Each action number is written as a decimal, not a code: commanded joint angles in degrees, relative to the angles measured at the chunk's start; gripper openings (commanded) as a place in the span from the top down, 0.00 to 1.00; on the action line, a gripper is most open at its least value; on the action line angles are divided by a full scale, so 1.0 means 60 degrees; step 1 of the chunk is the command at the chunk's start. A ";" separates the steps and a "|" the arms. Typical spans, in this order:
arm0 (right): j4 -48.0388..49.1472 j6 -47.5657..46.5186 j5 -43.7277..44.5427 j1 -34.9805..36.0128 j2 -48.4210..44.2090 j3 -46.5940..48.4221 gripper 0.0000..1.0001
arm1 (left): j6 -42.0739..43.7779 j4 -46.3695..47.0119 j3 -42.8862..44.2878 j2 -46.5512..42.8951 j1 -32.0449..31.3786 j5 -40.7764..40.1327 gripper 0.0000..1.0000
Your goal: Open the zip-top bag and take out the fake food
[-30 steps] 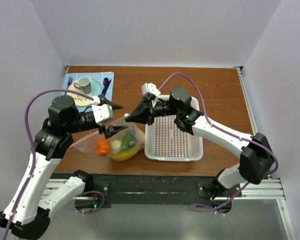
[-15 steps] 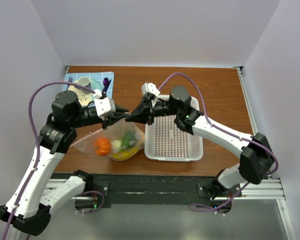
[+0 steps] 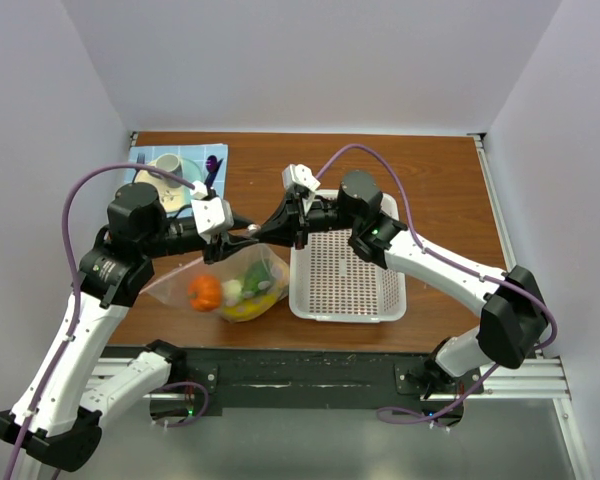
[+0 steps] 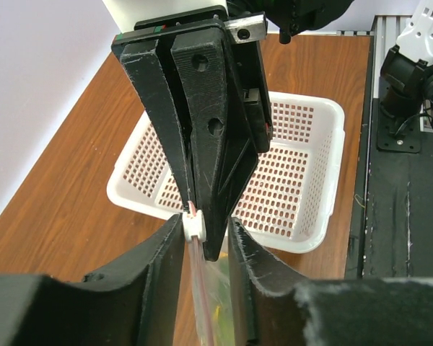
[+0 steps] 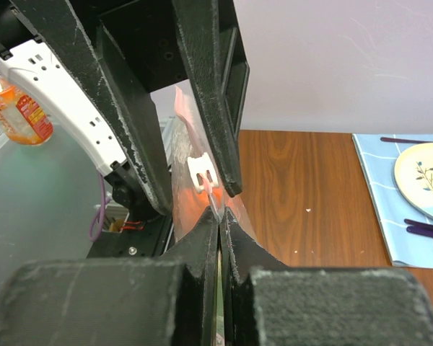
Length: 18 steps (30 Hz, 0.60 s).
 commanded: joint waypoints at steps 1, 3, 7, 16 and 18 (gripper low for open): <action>0.0361 0.0057 0.0011 -0.0021 -0.0154 0.0481 1.00 | -0.0156 0.0440 0.0248 -0.0020 -0.0036 0.0013 0.68; 0.0361 0.0057 0.0011 -0.0021 -0.0154 0.0466 1.00 | -0.0346 0.0645 0.0277 0.0009 -0.0036 0.0013 0.73; 0.0332 0.0043 0.0040 -0.0021 -0.0198 0.0451 1.00 | -0.0390 0.0704 0.0351 0.0097 -0.0036 0.0145 0.87; 0.0273 -0.0177 0.0609 -0.0065 -0.0359 0.0306 1.00 | 0.0415 -0.0218 0.0570 0.0009 -0.0036 -0.0073 1.00; 0.0375 -0.0221 0.0874 -0.0108 -0.0476 0.0232 1.00 | 0.0649 -0.0612 0.0745 -0.0034 -0.0036 -0.0424 1.00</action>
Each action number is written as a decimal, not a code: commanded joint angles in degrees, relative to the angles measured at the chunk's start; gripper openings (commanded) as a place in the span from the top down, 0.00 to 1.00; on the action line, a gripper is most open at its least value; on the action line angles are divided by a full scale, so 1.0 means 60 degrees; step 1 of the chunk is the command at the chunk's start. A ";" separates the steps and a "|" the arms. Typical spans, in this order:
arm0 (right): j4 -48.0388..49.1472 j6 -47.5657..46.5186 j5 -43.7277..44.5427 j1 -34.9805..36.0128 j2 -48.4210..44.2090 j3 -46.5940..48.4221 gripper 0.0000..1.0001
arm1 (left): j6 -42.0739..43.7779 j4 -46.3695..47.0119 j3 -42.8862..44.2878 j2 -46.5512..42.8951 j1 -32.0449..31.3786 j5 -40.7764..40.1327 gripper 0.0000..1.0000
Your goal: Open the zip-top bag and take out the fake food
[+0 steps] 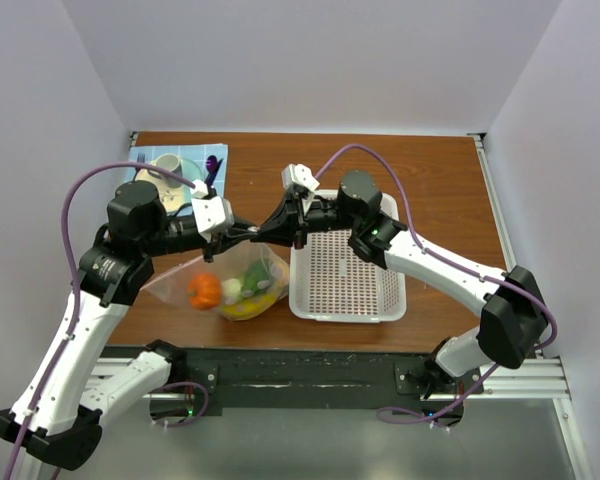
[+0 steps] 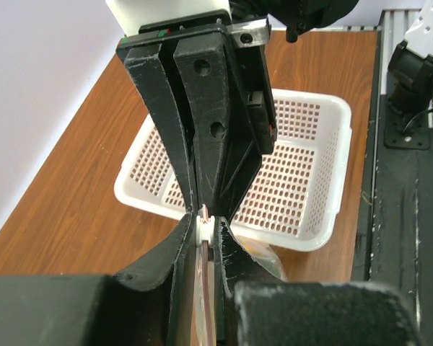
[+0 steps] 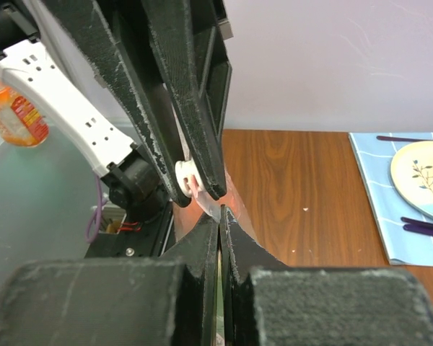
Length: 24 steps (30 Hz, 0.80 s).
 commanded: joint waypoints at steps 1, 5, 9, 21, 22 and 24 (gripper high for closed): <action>0.0474 -0.0174 0.0958 -0.0156 -0.0502 0.0152 1.00 | 0.0576 -0.0737 0.0684 -0.0151 -0.0036 -0.0545 1.00; 0.1015 0.0147 0.1487 -0.0390 -0.0561 -0.0126 1.00 | 0.1249 -0.2084 0.1313 -0.0210 -0.0022 -0.1702 1.00; 0.2229 0.1025 0.1853 -0.0785 -0.0430 -0.0551 1.00 | 0.1661 -0.2935 0.1271 -0.0676 -0.0022 -0.3077 1.00; 0.3111 0.2038 0.2792 -0.1138 0.0830 -0.0216 1.00 | 0.2188 -0.3551 0.0290 -0.2216 -0.0036 -0.6535 1.00; 0.3126 0.2096 0.2791 -0.1138 0.1063 -0.0143 1.00 | 0.2218 -0.3580 0.0260 -0.2289 -0.0036 -0.6669 1.00; 0.3111 0.2199 0.2791 -0.1138 0.1255 0.0077 1.00 | 0.2262 -0.3610 0.0172 -0.2407 -0.0036 -0.7092 1.00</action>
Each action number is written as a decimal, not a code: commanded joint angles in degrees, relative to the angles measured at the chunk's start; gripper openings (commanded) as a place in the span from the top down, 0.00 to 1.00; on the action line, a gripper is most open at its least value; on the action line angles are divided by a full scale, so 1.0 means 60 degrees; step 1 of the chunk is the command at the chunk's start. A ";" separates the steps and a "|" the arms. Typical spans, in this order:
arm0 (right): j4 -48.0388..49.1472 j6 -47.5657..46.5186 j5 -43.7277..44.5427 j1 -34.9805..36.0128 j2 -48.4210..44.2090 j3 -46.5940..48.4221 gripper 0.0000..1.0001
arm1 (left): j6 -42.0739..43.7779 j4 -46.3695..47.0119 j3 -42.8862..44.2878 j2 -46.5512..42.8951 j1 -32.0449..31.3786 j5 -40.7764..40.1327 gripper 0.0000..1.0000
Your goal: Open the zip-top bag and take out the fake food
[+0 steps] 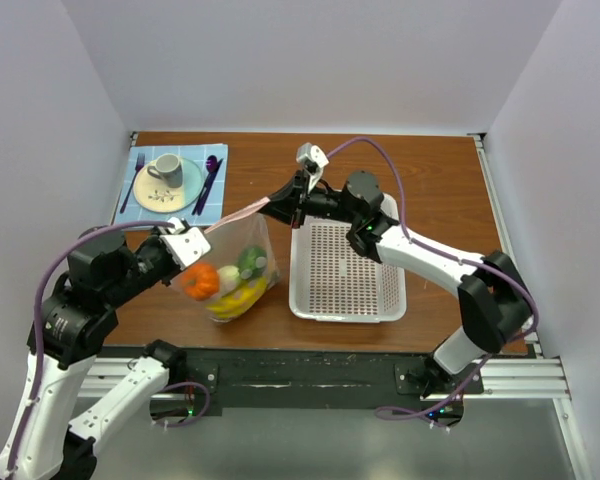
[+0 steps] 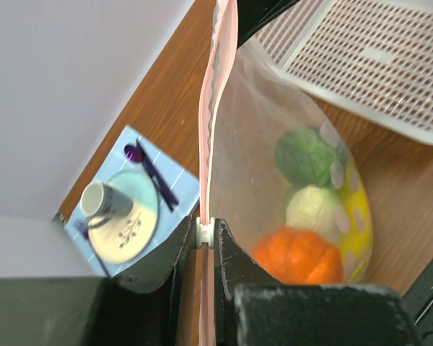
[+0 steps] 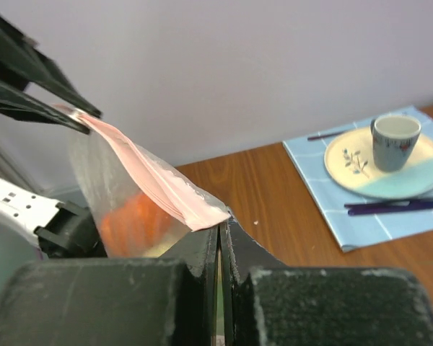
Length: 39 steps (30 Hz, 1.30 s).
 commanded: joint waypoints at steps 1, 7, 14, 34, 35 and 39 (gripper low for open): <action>0.0387 0.0258 0.1097 -0.0387 0.0461 0.0657 1.00 | 0.0375 -0.0353 -0.0170 -0.0342 0.0029 -0.1870 1.00; -0.0492 -0.0430 0.2003 -0.0402 0.0887 0.1184 1.00 | 0.0669 -0.0002 -0.0640 -0.0752 -0.0219 -0.3424 1.00; -0.0566 -0.0782 0.3675 -0.0606 0.0887 0.1214 1.00 | 0.1004 0.0496 -0.0067 0.0112 -0.0293 -0.3702 1.00; -0.1283 -0.0710 0.2915 -0.1471 0.0932 0.0599 0.97 | 0.0142 -0.0235 0.0078 0.0214 -0.0293 -0.2563 1.00; -0.1588 -0.0550 0.2857 -0.1471 0.0844 0.0454 0.88 | 0.0025 -0.0250 0.0107 0.0389 -0.0293 -0.2285 1.00; -0.3097 -0.0460 0.3365 -0.1457 -0.0280 0.0116 0.53 | -0.0590 -0.0294 -0.0009 0.0653 -0.0293 -0.0952 1.00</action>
